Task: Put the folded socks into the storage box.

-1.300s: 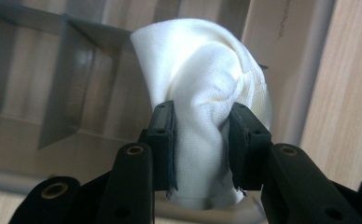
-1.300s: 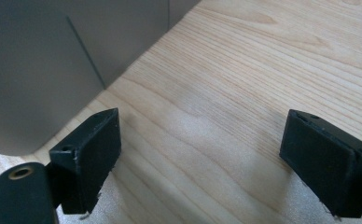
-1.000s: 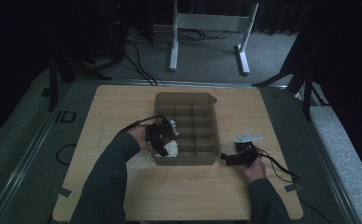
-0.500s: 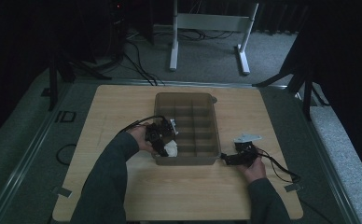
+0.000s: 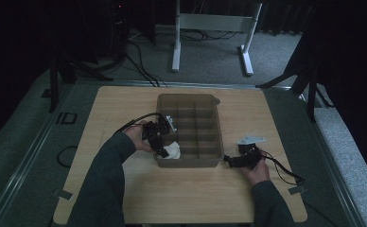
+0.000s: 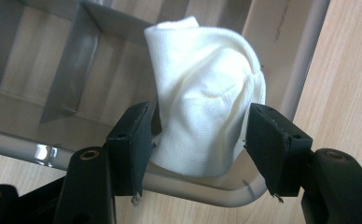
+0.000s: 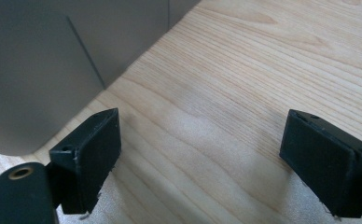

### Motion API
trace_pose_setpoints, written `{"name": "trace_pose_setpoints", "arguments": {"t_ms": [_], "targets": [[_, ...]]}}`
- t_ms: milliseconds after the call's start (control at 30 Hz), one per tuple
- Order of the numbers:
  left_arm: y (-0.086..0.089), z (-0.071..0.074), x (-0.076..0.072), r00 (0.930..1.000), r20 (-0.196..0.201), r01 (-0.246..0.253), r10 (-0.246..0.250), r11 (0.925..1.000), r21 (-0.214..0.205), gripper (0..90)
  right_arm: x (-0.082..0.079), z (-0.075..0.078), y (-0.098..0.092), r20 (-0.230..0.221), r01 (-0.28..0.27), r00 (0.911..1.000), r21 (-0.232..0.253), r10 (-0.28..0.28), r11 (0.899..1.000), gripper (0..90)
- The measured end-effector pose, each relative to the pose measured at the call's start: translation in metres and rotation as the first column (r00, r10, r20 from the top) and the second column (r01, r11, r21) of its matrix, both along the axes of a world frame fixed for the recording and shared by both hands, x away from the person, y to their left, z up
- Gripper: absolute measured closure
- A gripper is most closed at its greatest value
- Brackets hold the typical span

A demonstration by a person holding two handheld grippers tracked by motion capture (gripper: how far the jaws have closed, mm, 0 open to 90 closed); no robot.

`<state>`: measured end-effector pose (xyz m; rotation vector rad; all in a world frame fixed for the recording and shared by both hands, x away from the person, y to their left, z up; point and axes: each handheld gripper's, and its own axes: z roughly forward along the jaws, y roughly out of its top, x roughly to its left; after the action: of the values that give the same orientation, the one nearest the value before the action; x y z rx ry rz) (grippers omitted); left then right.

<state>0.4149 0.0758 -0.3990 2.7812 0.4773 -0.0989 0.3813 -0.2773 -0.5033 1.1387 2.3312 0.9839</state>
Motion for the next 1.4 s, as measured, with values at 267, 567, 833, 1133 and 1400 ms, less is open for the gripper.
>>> {"name": "trace_pose_setpoints", "arguments": {"t_ms": [267, 567, 833, 1133, 1400], "targets": [[0.002, 0.011, 0.001, 0.9994, 0.032, -0.011, 0.013, 0.9979, -0.063, 46.9, 0.0, 0.0, 0.0, 0.0, 0.0, 1.0, 0.0, 0.0, 1.0, 12.1], [0.0, 0.013, 0.001, 0.9976, 0.068, -0.008, 0.015, 0.996, -0.089, 52.3, 0.0, 0.0, 0.0, 0.0, 0.0, 1.0, 0.0, 0.0, 1.0, 12.1], [-0.003, 0.013, -0.002, 0.994, 0.108, -0.009, 0.015, 0.9983, -0.058, 61.0, 0.0, 0.0, 0.0, 0.0, 0.0, 1.0, 0.0, 0.0, 1.0, 12.1], [-0.005, 0.015, -0.003, 0.9899, 0.141, -0.008, 0.014, 0.9991, -0.042, 79.9, 0.0, 0.0, 0.0, 0.0, 0.0, 1.0, 0.0, 0.0, 1.0, 12.1], [-0.01, 0.016, -0.006, 0.9871, 0.16, 0.007, -0.001, 0.9992, -0.038, 90.0, 0.0, 0.0, 0.0, 0.0, 0.0, 1.0, -0.001, 0.0, 1.0, 12.1]]}}
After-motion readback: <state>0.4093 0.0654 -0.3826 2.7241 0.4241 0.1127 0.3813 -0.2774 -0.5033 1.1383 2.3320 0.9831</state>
